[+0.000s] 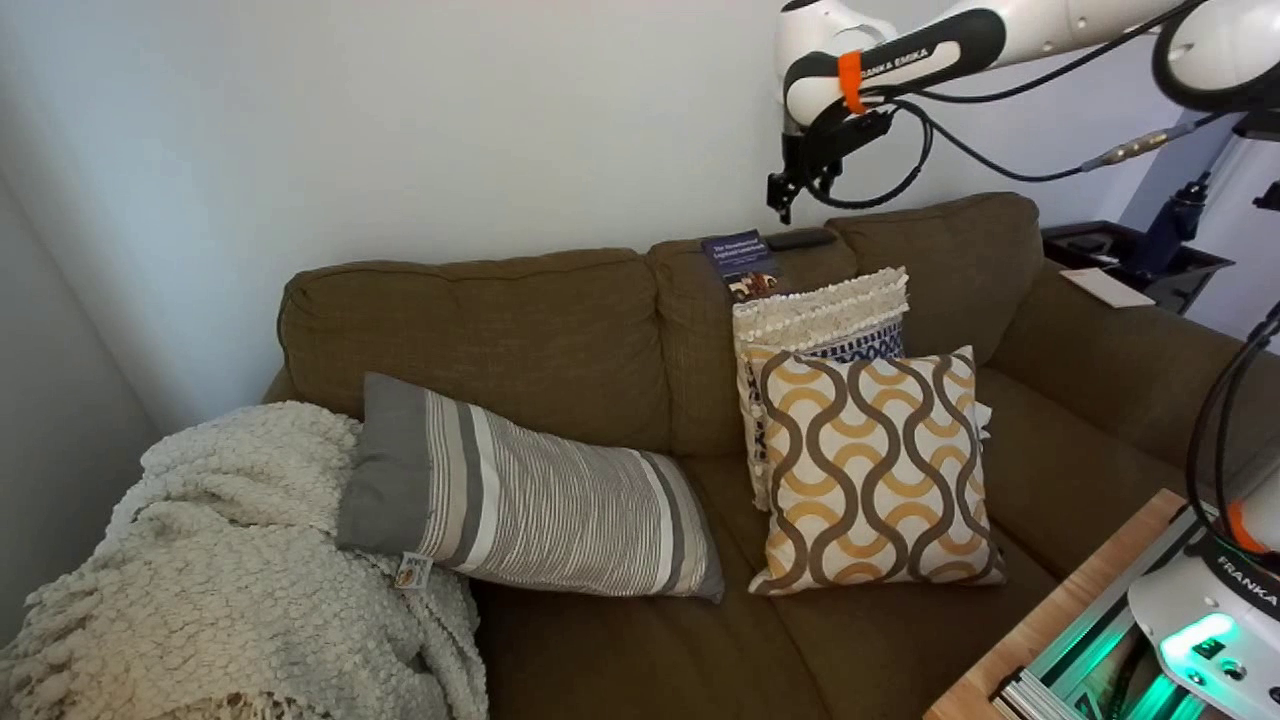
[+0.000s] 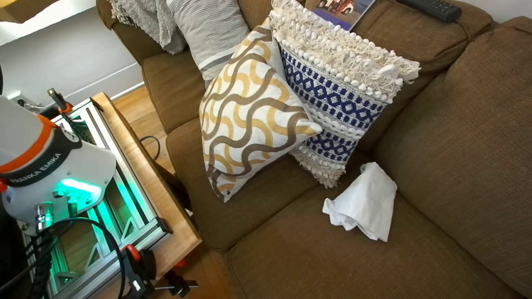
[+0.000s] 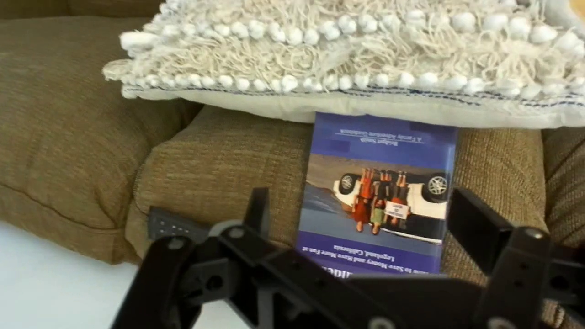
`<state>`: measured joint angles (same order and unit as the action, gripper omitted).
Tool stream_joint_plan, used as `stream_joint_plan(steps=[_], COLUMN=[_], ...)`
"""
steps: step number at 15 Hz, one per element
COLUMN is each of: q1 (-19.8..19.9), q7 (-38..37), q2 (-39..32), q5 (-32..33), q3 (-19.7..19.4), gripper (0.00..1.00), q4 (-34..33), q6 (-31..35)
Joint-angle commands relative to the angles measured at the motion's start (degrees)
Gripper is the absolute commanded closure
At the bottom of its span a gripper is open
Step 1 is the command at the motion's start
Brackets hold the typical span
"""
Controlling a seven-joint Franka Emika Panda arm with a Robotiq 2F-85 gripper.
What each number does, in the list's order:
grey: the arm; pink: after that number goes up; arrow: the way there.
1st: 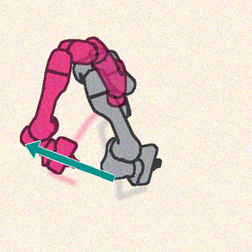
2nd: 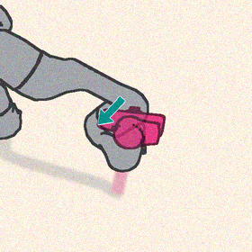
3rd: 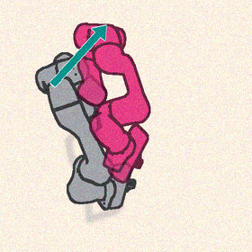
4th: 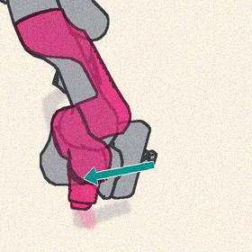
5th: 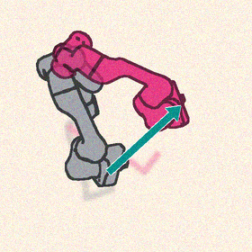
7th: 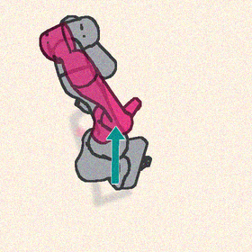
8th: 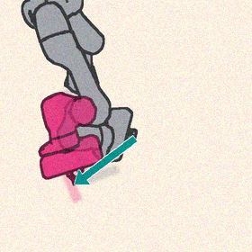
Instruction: Remove the books from on top of the pillows and put it on the right side of the couch on the white cloth
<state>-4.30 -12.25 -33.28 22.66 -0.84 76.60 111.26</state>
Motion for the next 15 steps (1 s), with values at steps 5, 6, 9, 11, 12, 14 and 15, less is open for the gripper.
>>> stream_joint_plan(steps=[5, 6, 9, 11, 12, 14, 15], q1=[-2.4, -2.2, -3.1, -4.2, -4.3, -5.4, -5.9], q7=[0.6, -2.6, -11.6, -16.6, -17.4, -19.7, -20.5], q2=[-4.8, -3.6, -9.4, -13.2, -15.3, -19.0, -21.3], q5=[-1.8, -2.8, -3.9, -3.7, -4.6, -4.3, -3.8], q3=[-2.0, -2.0, -3.3, -5.0, -5.4, -7.3, -8.3], gripper=[0.0, 0.0, 0.0, 0.0, 0.0, 0.0, 0.0], q4=[-4.8, -3.0, -6.7, -8.8, -10.5, -13.4, -15.5], q6=[0.0, 2.9, 10.5, 15.2, 14.8, 13.8, 14.0])
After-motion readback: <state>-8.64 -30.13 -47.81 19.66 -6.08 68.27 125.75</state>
